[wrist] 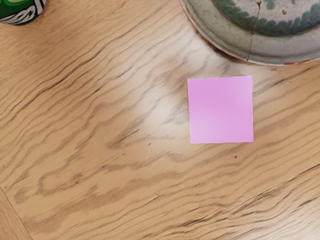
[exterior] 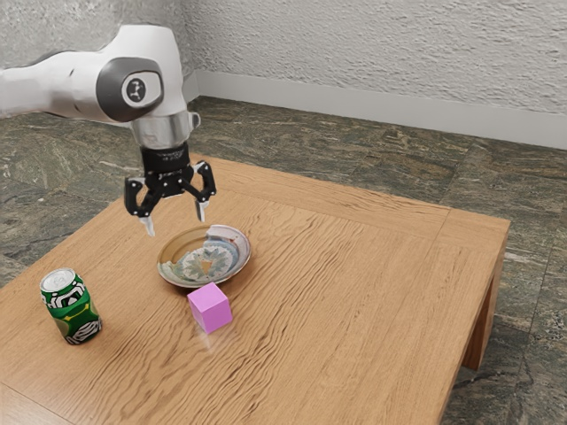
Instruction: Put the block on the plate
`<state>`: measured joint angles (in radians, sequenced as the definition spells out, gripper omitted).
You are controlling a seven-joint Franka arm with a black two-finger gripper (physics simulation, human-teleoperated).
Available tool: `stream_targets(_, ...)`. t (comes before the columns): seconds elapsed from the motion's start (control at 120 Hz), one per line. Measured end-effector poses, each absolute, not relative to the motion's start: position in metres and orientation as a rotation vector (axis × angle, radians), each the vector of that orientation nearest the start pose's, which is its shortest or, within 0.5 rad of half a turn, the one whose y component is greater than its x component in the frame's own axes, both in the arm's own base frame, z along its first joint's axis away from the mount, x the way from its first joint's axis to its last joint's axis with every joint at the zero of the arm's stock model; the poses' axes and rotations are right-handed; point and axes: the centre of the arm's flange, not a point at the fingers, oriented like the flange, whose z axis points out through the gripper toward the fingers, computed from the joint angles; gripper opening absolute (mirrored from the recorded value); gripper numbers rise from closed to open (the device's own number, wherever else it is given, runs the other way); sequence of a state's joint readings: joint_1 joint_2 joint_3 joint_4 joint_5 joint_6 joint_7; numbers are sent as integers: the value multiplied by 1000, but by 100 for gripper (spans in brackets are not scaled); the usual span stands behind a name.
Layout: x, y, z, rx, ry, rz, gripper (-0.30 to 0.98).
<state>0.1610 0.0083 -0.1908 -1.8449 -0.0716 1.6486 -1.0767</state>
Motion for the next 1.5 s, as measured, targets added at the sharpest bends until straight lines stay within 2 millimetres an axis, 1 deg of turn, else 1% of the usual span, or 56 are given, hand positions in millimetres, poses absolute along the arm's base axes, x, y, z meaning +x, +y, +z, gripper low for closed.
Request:
stream_targets(0.075,543,-24,472,-2619,-1608,323,69)
stream_targets(0.15,546,-30,451,-2597,-1645,312,69)
stream_targets(0.208,550,-42,438,-2594,-1655,301,69)
stream_targets(0.283,553,-61,427,-2603,-1656,280,69)
stream_targets(0.342,553,-69,410,-2593,-1664,284,69)
stream_targets(0.375,552,-67,401,-2577,-1683,286,69)
stream_targets(0.45,547,-54,386,-2533,-1743,284,69)
stream_targets(0.533,545,-42,375,-2497,-1801,272,69)
stream_targets(0.592,545,-39,367,-2479,-1827,267,69)
stream_targets(0.683,548,-39,352,-2461,-1853,269,69)
stream_targets(0.758,548,-40,344,-2448,-1868,268,69)
stream_targets(0.875,537,-39,335,-2426,-1884,263,69)
stream_targets(1.083,535,-42,324,-2404,-1900,267,69)
stream_targets(1.267,536,-42,316,-2388,-1915,270,69)
stream_targets(1.375,543,-43,321,-2400,-1938,239,69)
stream_targets(1.5,549,-43,314,-2408,-1969,213,69)
